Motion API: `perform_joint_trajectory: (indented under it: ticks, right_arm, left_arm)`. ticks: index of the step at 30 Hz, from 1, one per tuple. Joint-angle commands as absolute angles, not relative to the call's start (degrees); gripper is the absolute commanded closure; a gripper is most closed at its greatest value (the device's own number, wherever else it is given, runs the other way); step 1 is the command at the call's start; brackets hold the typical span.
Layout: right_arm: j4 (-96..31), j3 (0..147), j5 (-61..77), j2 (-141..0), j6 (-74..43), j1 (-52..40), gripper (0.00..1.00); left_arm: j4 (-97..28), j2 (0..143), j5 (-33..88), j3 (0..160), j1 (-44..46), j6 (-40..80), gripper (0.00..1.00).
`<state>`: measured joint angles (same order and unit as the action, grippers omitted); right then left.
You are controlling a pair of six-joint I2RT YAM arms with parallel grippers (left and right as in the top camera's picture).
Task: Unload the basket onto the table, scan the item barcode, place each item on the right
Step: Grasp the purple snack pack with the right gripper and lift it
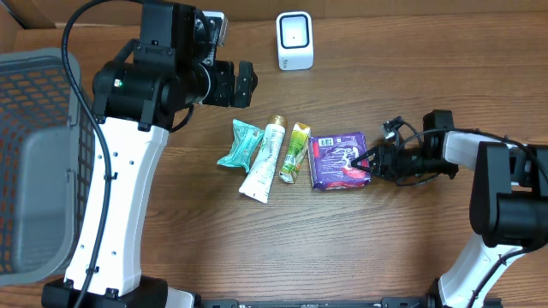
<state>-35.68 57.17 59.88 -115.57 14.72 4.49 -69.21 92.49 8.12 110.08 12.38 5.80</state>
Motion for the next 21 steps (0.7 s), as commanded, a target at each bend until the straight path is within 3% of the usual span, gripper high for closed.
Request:
perform_joint_trajectory:
  ticks: [1,8,11,21]
  right_arm:
    - [-33.4,54.5,57.1,-116.8,11.5,4.5,0.50]
    - [-33.0,54.6,57.2,-116.8,11.5,4.5,0.85]
    - [-33.0,55.2,57.6,-116.8,8.9,4.6,0.96]
    - [-40.3,62.9,55.2,-106.9,4.3,4.8,0.96]
  left_arm:
    - [-69.2,92.7,8.6,110.3,12.5,5.2,0.01]
    - [-69.2,92.7,8.6,110.3,12.5,5.2,0.00]
    - [-69.2,92.7,8.6,110.3,12.5,5.2,0.01]
    - [-69.2,92.7,8.6,110.3,12.5,5.2,0.01]
